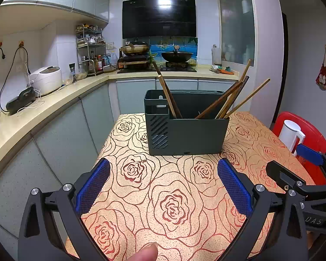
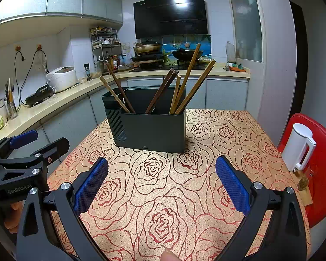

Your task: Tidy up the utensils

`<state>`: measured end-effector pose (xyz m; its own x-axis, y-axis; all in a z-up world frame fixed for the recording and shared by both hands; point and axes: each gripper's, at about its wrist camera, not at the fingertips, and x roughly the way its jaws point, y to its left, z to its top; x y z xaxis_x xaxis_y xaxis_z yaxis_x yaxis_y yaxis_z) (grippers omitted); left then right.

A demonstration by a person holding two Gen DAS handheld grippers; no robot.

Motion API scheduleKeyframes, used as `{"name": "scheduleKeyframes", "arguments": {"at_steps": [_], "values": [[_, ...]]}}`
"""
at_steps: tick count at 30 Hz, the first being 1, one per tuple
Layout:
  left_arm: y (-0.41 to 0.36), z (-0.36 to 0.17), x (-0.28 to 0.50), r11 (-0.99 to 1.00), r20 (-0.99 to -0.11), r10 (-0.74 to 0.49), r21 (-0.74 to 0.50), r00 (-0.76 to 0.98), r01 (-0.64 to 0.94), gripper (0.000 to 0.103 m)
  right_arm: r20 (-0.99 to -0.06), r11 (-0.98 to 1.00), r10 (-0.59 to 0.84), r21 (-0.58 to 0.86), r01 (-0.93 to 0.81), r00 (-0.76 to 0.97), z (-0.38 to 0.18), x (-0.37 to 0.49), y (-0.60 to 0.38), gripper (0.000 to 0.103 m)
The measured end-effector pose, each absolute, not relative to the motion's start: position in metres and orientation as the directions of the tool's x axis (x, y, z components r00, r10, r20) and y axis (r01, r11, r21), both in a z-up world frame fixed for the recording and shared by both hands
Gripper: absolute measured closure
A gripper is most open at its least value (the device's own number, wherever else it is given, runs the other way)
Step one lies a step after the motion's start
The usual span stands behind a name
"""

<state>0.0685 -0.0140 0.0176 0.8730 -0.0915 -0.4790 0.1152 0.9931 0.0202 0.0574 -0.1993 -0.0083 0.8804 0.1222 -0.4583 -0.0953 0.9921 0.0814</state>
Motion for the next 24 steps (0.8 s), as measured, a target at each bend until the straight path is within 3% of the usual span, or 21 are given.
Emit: {"name": "scheduleKeyframes", "arguments": {"at_steps": [16,24], "values": [[-0.015,0.018,0.069,0.993,-0.478,-0.093,0.019,0.873,0.117,0.007,-0.46,0.992,0.122,0.081,-0.095,0.88,-0.009,0.058,-0.199,0.007],[-0.015,0.018,0.058,0.991,-0.414,-0.109,0.029,0.904,0.133,0.007,-0.461,0.992,0.121,0.081,-0.095,0.879,-0.012,0.057,-0.198,0.007]]}}
